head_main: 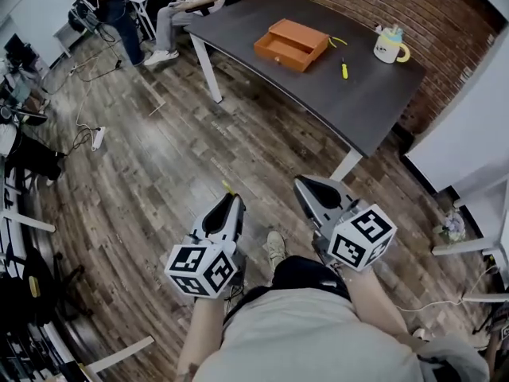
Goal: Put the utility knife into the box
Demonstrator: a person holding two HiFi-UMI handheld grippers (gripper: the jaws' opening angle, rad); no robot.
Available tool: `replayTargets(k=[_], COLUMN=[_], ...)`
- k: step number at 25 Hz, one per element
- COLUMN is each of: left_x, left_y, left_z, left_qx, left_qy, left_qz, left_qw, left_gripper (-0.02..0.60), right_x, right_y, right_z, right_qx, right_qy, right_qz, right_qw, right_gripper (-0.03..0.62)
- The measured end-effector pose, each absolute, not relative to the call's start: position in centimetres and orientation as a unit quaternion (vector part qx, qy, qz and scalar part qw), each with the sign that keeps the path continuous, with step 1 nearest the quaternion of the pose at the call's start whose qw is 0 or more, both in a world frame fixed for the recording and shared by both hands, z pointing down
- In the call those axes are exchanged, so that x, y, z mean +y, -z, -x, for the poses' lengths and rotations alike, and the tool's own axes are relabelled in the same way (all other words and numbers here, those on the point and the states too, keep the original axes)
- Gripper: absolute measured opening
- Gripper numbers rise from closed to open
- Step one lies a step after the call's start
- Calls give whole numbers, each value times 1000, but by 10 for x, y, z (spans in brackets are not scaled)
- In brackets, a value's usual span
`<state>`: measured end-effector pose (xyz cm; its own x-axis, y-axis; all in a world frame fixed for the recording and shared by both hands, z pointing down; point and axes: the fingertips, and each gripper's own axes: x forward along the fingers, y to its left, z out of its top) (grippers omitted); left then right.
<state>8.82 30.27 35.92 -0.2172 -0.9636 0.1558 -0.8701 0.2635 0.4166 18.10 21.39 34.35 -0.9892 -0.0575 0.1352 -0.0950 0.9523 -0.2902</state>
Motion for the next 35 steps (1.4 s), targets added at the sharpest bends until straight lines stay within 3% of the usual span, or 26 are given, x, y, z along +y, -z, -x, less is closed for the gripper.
replayTargets(k=[8,25,35], left_x=[228,103,34], left_y=[-351,-360,-372], left_z=[-9,42,125], left_qx=[-775,-735,-706], left_qy=[130,99,86], left_qz=[-587,-635,-665], left_qw=[195,216,227], left_gripper=[63,63,63], right_x=[139,37,-34], right_y=[-331,-350,-358], right_z=[-110,-70,0], right_qx=[-988,-977,-966], right_qy=[-140,-189,-216], right_qz=[-27,-80,-133], right_qw=[56,62,42], right_gripper=[6,6,6])
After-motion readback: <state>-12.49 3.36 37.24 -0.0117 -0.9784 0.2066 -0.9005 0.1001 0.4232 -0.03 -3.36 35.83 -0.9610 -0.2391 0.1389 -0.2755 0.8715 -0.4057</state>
